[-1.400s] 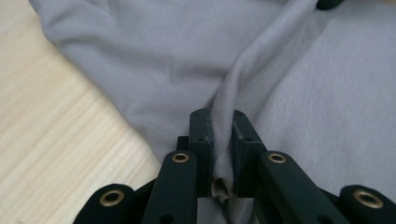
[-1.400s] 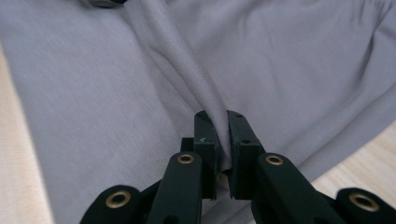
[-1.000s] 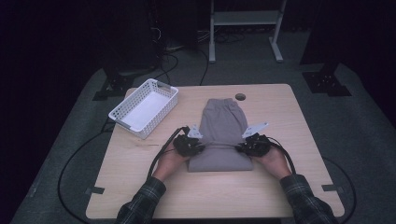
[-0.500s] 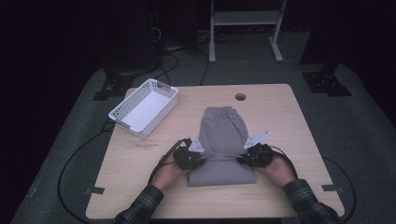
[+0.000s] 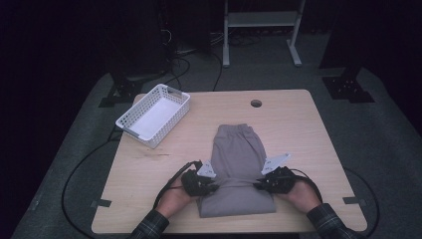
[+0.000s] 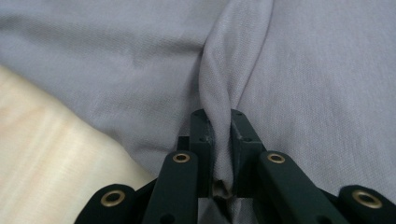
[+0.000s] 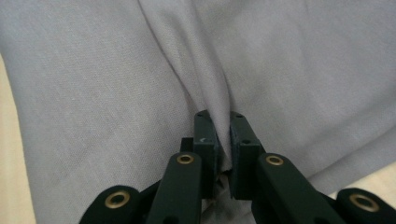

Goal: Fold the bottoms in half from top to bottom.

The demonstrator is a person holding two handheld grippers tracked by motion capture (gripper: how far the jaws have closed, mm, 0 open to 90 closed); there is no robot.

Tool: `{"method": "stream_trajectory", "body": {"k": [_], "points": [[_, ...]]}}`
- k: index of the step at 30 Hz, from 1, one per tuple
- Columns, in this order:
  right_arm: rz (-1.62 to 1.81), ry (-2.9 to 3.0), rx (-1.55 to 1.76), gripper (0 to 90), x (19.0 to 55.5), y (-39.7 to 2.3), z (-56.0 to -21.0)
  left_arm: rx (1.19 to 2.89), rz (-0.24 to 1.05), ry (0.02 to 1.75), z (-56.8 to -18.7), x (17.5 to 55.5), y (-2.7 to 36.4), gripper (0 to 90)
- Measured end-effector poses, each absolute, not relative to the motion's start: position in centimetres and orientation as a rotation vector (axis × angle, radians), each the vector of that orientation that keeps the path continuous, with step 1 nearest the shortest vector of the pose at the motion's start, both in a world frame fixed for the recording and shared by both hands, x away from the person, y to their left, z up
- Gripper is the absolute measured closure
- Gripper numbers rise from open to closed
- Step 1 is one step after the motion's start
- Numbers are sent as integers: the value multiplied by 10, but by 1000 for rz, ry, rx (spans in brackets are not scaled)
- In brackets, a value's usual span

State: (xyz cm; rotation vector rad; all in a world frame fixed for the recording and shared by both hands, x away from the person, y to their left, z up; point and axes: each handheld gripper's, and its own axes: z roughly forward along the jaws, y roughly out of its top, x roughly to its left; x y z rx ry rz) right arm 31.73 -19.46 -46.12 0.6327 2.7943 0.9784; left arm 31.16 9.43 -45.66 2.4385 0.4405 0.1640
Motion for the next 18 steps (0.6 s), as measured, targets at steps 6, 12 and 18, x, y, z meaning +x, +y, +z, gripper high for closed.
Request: {"method": "stream_trajectory", "body": {"k": [6, 12, 18], "points": [[968, 2803, 594, 835, 302, -195, -460, 2440, 143, 422, -454, 299, 95, 822], [1039, 2743, 608, 836, 305, -201, -442, 2380, 166, 422, -436, 307, 100, 822], [1077, 2665, 594, 836, 315, -204, -419, 2323, 239, 418, -411, 322, 104, 823]]}}
